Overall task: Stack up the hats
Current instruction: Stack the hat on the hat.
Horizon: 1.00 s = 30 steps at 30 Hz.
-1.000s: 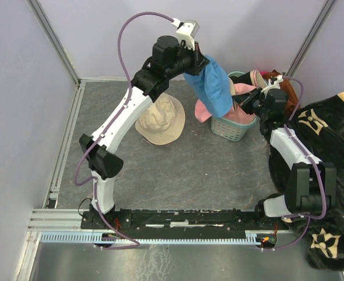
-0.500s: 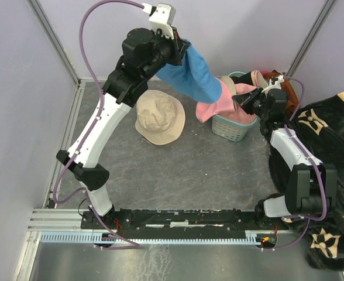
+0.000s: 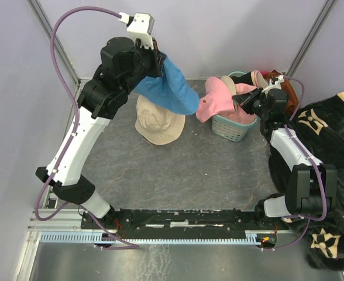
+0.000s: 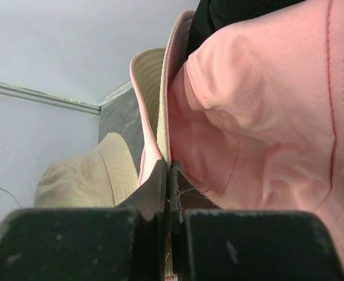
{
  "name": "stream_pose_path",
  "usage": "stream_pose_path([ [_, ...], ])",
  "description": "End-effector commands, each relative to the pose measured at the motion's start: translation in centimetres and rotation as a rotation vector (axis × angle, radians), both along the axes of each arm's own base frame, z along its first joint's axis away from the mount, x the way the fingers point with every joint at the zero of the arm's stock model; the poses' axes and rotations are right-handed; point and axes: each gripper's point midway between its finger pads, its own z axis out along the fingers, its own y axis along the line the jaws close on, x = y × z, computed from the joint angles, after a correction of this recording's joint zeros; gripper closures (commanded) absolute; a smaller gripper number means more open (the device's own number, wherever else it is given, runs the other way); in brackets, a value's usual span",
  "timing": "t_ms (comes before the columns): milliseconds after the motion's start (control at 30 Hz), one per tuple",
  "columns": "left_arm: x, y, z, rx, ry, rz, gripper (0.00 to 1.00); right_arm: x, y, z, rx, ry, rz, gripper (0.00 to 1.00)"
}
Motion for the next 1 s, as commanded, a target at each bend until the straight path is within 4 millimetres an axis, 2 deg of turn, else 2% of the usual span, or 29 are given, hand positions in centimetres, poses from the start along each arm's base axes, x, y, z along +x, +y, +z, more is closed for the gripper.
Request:
stream_pose_path([
  [0,-1.1,2.5,-1.3,0.06,0.019,0.068,0.97,0.5,-0.1,4.9,0.003,-0.139,0.001,0.99],
  [300,-1.2,3.7,-3.8,0.095,0.074,0.103,0.97,1.2,0.3,8.3,0.015,-0.198,0.022,0.99],
  [533,-0.3,3.8,-6.9,0.107,0.143,0.09,0.97,1.4,0.3,10.4,0.019,-0.236,0.023,0.99],
  [967,1.2,5.0,-11.1,0.113,0.236,0.083,0.97,-0.6,-1.3,14.9,-0.028,-0.314,-0.044,0.99],
])
